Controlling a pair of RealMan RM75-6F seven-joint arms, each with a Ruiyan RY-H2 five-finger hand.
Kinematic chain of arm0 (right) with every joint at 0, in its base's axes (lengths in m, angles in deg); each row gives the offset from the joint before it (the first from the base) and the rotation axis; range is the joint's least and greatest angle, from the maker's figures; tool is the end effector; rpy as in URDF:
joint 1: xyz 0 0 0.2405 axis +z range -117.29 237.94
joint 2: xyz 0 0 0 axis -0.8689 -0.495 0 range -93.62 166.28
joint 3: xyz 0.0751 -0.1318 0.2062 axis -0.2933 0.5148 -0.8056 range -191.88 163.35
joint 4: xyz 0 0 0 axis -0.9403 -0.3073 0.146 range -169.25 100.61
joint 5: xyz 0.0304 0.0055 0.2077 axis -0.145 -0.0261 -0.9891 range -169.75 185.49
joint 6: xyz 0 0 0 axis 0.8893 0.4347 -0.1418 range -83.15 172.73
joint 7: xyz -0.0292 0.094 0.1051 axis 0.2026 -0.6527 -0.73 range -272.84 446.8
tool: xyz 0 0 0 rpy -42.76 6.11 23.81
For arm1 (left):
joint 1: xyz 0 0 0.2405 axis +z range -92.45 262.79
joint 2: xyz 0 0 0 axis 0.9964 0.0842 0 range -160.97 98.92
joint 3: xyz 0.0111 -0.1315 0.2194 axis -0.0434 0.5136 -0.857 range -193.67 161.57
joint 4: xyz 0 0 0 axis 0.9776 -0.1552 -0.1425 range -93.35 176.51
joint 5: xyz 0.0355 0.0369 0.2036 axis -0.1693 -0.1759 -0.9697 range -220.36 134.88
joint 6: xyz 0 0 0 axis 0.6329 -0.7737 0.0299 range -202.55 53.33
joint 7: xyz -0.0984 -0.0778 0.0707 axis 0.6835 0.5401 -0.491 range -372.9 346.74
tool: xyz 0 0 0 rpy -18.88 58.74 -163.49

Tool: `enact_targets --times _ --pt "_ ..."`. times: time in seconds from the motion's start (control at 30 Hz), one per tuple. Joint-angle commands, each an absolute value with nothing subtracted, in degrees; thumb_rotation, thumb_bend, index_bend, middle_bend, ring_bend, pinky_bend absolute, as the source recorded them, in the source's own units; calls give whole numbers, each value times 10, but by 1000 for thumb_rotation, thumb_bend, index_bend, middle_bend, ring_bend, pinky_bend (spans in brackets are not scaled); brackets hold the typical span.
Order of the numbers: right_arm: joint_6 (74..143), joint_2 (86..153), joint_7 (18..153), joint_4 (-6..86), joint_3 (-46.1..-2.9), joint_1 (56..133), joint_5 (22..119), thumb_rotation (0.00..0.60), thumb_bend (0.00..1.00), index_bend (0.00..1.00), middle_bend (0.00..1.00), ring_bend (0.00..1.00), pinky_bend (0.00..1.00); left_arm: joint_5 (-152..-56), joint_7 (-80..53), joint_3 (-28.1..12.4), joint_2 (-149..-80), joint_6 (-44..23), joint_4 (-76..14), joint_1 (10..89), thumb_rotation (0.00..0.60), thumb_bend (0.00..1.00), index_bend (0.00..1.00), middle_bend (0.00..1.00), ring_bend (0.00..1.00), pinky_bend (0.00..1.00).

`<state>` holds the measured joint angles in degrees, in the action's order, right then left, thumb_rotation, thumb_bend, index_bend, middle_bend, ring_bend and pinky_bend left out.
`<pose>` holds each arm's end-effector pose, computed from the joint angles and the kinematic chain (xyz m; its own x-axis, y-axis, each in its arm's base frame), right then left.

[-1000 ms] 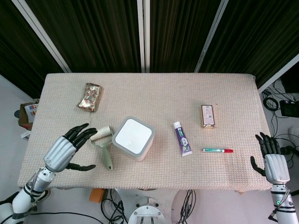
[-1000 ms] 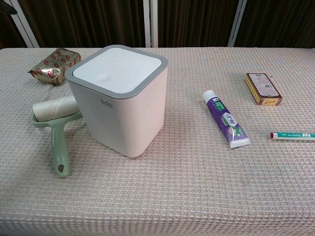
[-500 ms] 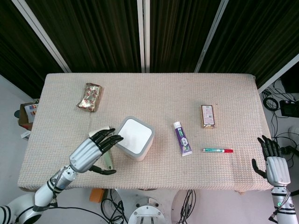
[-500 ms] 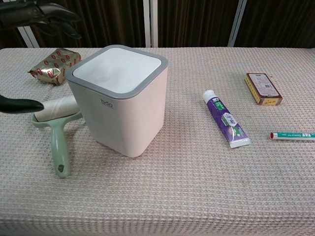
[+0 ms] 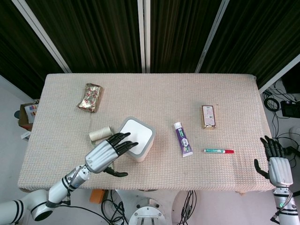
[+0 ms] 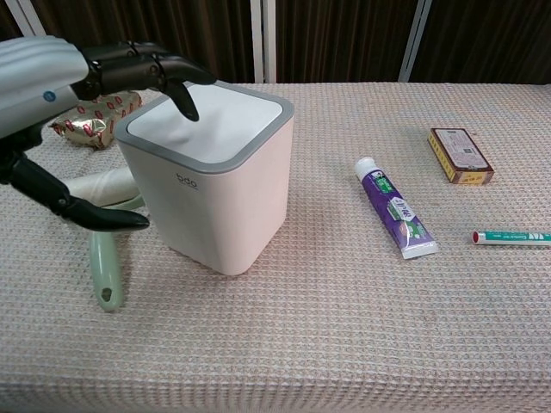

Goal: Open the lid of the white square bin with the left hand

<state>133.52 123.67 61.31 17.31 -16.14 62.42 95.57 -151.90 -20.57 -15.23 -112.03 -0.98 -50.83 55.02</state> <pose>-0.3941 -0.1636 0.1002 0.2631 0.0391 0.9640 -0.9647 0.0178 0.2626 -0.1370 0.2345 0.0283 0.3835 0.0171 0.9234 0.6008 -0.7639 -0.2354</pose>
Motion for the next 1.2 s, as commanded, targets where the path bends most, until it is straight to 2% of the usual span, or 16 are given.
enact_targets --times 0.03,0.53,0.7,0.9,1.07,1.2 --pt "1335 1235 612 173 -163 624 955 600 363 0 0 0 0 -1514 -211 -153 -1125 -12 -502 548 293 107 124 284 73 209" --pt "1332 1233 605 174 -164 624 956 600 369 0 0 0 0 -1500 -211 -166 -1124 -20 -498 539 300 107 124 369 73 209" --pt "1337 1230 605 177 -167 623 956 600 369 0 0 0 0 -1510 -216 -149 -1119 33 -499 548 301 107 124 253 72 209" --pt "1346 1225 606 186 -170 621 957 600 369 0 0 0 0 -1492 -212 -138 -1071 106 -517 588 302 107 124 201 73 209" --pt "1353 1222 608 190 -169 617 959 600 369 0 0 0 0 -1451 -172 -154 -1037 168 -483 649 303 107 124 185 73 209" --pt "1355 1220 612 193 -166 613 961 600 369 0 0 0 0 -1408 -114 -181 -1025 185 -429 699 294 107 132 173 73 209"
